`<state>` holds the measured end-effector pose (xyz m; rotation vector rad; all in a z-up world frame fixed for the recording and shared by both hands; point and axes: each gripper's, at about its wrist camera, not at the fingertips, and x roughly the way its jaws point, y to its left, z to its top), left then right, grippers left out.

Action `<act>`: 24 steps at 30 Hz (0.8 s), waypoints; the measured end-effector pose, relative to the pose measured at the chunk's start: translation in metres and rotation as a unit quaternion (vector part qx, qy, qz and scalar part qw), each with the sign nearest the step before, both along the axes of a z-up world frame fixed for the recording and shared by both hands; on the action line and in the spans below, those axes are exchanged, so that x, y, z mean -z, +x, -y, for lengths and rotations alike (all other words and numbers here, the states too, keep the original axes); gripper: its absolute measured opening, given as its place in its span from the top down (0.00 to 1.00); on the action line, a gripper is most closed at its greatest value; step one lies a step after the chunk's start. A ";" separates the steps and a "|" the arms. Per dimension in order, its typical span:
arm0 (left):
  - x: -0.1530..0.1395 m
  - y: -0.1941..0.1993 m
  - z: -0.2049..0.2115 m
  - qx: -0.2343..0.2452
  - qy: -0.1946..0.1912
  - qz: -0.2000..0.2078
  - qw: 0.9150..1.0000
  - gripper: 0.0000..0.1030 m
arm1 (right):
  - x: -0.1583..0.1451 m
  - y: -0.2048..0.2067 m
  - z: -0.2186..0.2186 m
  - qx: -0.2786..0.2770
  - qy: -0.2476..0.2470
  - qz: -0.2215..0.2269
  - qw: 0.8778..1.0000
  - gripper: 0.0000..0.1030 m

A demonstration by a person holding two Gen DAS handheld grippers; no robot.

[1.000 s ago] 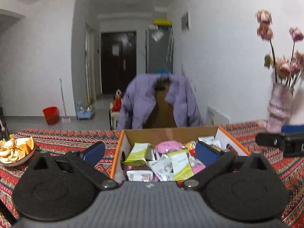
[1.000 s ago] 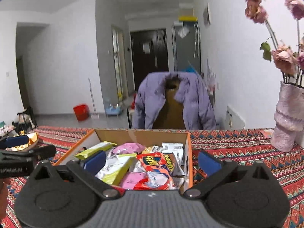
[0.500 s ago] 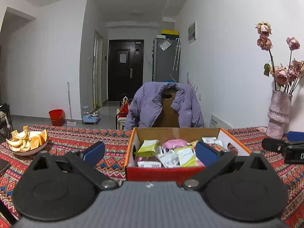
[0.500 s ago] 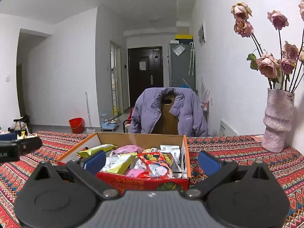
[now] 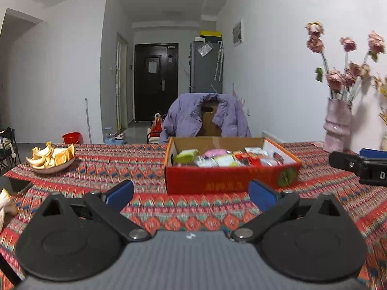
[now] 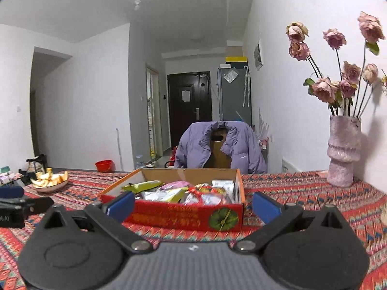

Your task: Organize snacks

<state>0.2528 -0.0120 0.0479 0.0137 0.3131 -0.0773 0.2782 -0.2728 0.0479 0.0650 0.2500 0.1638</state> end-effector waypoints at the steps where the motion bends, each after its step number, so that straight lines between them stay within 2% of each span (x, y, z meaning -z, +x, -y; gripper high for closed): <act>1: 0.004 -0.011 0.000 -0.002 0.001 -0.002 1.000 0.00 | 0.002 -0.010 -0.001 0.000 0.004 -0.003 1.000 0.00; 5: 0.017 -0.053 -0.001 -0.009 -0.003 -0.011 1.000 0.00 | 0.011 -0.048 -0.008 -0.006 0.000 -0.022 1.000 0.00; 14: 0.036 -0.150 -0.011 -0.015 -0.023 -0.026 0.999 0.00 | 0.039 -0.157 -0.032 -0.016 -0.034 -0.035 0.999 0.00; 22: 0.049 -0.237 -0.015 -0.015 0.004 -0.014 1.000 0.00 | 0.052 -0.242 -0.045 -0.020 -0.028 -0.050 0.998 0.00; 24: 0.048 -0.242 -0.013 0.001 0.009 -0.015 1.000 0.00 | 0.050 -0.259 -0.049 -0.023 -0.033 -0.046 0.998 0.00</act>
